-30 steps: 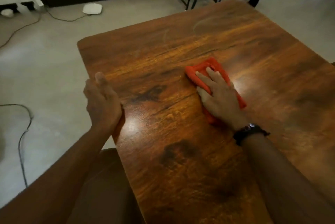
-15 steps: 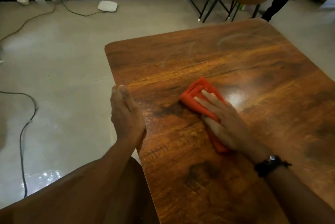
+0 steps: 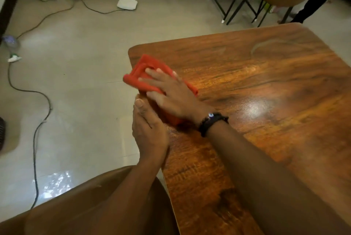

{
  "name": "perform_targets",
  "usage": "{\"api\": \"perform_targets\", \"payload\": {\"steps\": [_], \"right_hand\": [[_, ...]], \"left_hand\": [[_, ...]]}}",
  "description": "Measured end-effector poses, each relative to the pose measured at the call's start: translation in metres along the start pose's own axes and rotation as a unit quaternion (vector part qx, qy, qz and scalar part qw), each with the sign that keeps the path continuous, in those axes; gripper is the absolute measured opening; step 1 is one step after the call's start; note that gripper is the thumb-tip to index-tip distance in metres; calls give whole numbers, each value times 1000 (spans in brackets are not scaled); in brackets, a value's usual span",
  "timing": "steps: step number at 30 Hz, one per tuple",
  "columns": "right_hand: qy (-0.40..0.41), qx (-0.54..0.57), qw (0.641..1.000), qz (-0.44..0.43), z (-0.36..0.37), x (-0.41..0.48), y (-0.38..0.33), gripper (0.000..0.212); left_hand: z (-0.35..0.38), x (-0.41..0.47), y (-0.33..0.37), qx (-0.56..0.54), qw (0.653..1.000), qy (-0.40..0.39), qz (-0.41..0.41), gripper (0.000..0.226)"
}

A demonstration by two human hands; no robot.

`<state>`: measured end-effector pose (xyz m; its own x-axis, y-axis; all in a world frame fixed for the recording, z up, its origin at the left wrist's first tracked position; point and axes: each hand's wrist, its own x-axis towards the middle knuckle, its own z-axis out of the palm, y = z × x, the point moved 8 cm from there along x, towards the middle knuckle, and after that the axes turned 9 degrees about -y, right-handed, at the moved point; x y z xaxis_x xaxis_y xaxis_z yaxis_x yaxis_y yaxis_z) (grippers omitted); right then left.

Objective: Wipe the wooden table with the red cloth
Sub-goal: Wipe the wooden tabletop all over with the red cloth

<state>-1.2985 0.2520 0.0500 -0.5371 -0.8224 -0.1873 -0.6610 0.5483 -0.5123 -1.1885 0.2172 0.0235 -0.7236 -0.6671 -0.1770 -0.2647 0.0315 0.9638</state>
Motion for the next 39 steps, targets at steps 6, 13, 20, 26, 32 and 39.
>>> {"api": "perform_targets", "payload": {"steps": [6, 13, 20, 26, 32, 39], "right_hand": [[8, 15, 998, 59, -33, -95, 83, 51], [86, 16, 977, 197, -99, 8, 148, 51], [23, -33, 999, 23, -29, 72, 16, 51], [10, -20, 1000, -19, -8, -71, 41, 52], [88, 4, 982, 167, -83, -79, 152, 52], [27, -63, 991, 118, -54, 40, 74, 54]], "left_hand": [[2, 1, -4, -13, 1000, 4, -21, 83], [2, 2, -8, 0, 1000, 7, -15, 79], [-1, 1, -12, -15, 1000, 13, -18, 99], [1, 4, -15, -14, 1000, 4, -24, 98], [3, 6, -14, -6, 1000, -4, -17, 100], [-4, 6, -18, 47, 999, 15, -21, 92]]}}
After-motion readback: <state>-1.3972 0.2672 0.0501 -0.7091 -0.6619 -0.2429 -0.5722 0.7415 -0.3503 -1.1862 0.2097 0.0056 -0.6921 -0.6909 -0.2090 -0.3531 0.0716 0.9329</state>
